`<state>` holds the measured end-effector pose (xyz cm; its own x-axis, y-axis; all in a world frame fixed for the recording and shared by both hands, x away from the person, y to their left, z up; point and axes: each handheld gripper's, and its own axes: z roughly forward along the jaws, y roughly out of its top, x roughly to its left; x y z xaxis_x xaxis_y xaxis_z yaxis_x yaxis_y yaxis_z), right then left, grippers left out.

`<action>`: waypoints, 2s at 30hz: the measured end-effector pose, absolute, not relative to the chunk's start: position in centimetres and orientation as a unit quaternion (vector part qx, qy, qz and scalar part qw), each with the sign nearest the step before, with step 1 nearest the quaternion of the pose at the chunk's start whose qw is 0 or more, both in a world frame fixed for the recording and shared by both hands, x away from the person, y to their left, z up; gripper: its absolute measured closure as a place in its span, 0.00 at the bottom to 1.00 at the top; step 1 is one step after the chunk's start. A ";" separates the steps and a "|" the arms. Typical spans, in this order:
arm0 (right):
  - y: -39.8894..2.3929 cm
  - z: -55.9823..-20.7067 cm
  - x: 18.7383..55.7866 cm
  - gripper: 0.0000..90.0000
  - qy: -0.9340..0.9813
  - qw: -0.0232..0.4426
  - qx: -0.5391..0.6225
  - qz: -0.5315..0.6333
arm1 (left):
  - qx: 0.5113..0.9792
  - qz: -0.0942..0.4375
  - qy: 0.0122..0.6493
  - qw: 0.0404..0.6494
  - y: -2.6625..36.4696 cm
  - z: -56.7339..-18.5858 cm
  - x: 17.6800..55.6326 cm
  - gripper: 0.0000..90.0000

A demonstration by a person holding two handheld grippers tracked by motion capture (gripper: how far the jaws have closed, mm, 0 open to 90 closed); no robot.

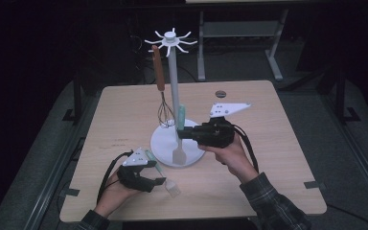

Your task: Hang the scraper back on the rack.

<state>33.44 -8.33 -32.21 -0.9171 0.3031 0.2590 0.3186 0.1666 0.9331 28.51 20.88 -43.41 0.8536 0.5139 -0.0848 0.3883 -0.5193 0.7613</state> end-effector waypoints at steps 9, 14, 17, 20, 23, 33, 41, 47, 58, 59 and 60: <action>-7.7 -28.8 34.8 0.95 -0.750 -0.010 -0.189 -0.633 | 0.866 0.074 0.264 0.419 21.6 -43.5 28.4 0.30; -7.3 -26.3 35.3 0.95 -0.740 -0.021 -0.174 -0.649 | 0.866 0.074 0.263 0.420 21.7 -43.5 28.4 0.30; -7.0 -25.5 35.4 0.95 -0.738 -0.022 -0.169 -0.653 | 0.866 0.073 0.262 0.420 21.6 -43.5 28.4 0.30; -6.4 -24.2 35.9 0.95 -0.735 -0.027 -0.160 -0.658 | 0.862 0.069 0.268 0.424 21.5 -43.5 28.3 0.30; -6.1 -23.7 36.1 0.95 -0.733 -0.026 -0.159 -0.661 | 0.863 0.068 0.268 0.423 21.5 -43.5 28.3 0.30; -5.4 -22.6 37.1 0.95 -0.717 -0.019 -0.160 -0.678 | 0.862 0.067 0.270 0.423 21.7 -43.4 28.3 0.30; -5.5 -22.9 37.9 0.95 -0.718 -0.016 -0.171 -0.675 | 0.863 0.067 0.271 0.422 21.7 -43.4 28.3 0.30; -5.6 -23.2 38.3 0.94 -0.719 -0.018 -0.179 -0.671 | 0.862 0.067 0.272 0.422 21.7 -43.4 28.3 0.30; -6.4 -23.5 38.1 0.83 -0.719 -0.034 -0.188 -0.668 | 0.860 0.068 0.271 0.426 21.7 -43.3 28.2 0.31; -6.7 -23.7 38.0 0.77 -0.719 -0.045 -0.192 -0.666 | 0.861 0.070 0.267 0.426 21.7 -43.2 28.3 0.32; -6.9 -23.8 38.0 0.74 -0.720 -0.045 -0.194 -0.665 | 0.861 0.067 0.269 0.427 21.7 -43.1 28.3 0.32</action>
<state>38.00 -6.89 -23.79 -0.9210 0.3390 0.1921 0.2183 0.0405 0.9750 28.29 21.72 -43.15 0.8463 0.5201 -0.1154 0.4063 -0.4901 0.7711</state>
